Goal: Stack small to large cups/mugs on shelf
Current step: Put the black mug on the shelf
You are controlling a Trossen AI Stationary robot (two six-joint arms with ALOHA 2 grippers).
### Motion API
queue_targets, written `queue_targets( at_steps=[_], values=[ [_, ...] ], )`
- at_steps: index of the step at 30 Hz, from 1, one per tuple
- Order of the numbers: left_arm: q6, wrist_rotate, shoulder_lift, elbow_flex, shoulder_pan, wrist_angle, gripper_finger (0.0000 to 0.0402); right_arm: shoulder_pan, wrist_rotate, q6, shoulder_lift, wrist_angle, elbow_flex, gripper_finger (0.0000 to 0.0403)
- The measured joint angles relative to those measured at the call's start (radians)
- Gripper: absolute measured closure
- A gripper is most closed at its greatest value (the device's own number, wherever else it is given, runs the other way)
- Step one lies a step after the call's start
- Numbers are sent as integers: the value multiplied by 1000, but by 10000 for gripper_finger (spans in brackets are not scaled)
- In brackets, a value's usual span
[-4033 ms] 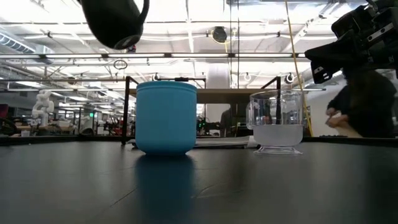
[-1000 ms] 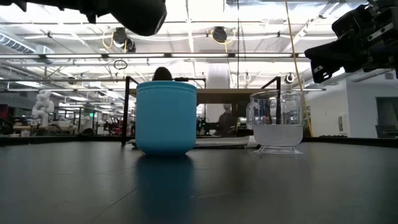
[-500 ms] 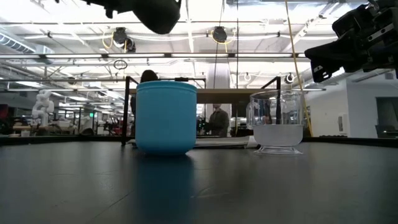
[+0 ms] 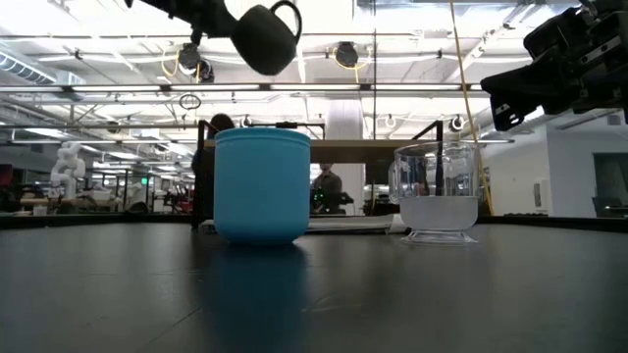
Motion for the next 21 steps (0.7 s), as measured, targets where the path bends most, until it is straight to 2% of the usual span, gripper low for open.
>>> queue_targets(
  at_steps=[7, 14, 21],
  values=[
    [17, 0, 68, 131, 18, -77, 393, 0, 0, 2, 0, 0, 0, 403],
    [58, -44, 160, 304, 50, -315, 393, 0, 0, 2, 0, 0, 0, 403],
    [85, -57, 208, 378, 49, -422, 393, 0, 0, -8, 0, 0, 0, 403]
  ],
)
